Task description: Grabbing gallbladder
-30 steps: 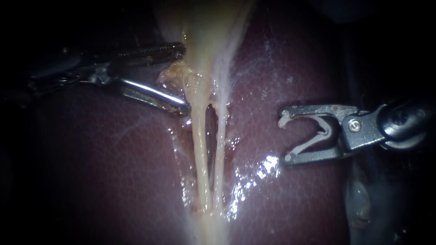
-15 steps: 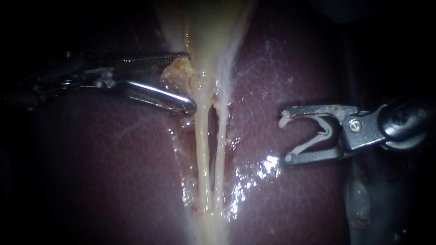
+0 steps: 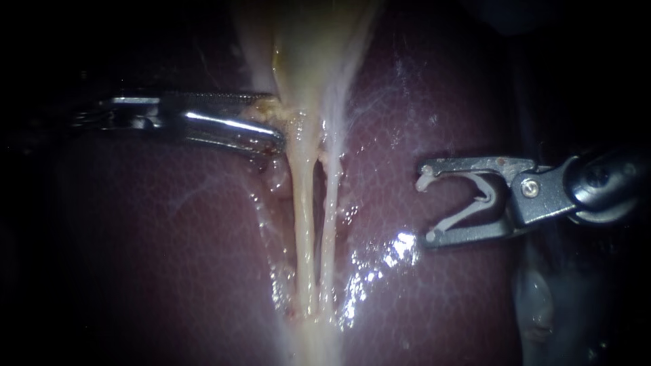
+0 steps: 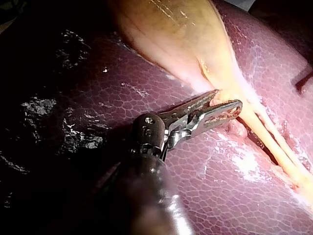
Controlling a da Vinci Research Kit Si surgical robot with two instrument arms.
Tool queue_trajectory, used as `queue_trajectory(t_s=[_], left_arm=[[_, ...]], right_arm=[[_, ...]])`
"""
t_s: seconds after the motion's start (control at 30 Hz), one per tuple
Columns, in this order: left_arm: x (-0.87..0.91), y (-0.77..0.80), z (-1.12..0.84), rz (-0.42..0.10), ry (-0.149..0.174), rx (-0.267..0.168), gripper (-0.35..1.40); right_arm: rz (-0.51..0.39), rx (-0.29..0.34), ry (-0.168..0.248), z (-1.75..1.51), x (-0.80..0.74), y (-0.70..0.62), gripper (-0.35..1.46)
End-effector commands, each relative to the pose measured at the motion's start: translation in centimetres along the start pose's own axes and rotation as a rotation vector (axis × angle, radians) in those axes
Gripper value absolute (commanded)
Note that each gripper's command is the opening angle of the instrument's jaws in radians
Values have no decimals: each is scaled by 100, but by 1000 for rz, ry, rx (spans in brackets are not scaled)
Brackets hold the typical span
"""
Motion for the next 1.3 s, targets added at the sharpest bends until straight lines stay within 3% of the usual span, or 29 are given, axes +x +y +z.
queue_trajectory(t_s=[0.03,0.17,0.5,0.63,0.77,1.07,1.3], left_arm=[[-1,0,0,-8,2,0,0],[-2,-1,-2,-21,17,-2,-35],[-5,-4,-8,-24,56,-5,-35],[-17,-8,-19,-31,57,-1,-35],[-42,-11,-44,-44,56,-15,-35],[-84,-11,-102,-27,2,-49,-35],[-86,-12,-107,-24,0,-50,-35]], right_arm=[[0,0,0,0,0,0,50],[0,0,0,0,0,0,50],[0,0,0,0,0,0,50],[0,0,0,0,0,0,50],[0,0,0,0,0,0,50],[0,0,0,0,0,0,50],[0,0,0,0,0,0,50]])
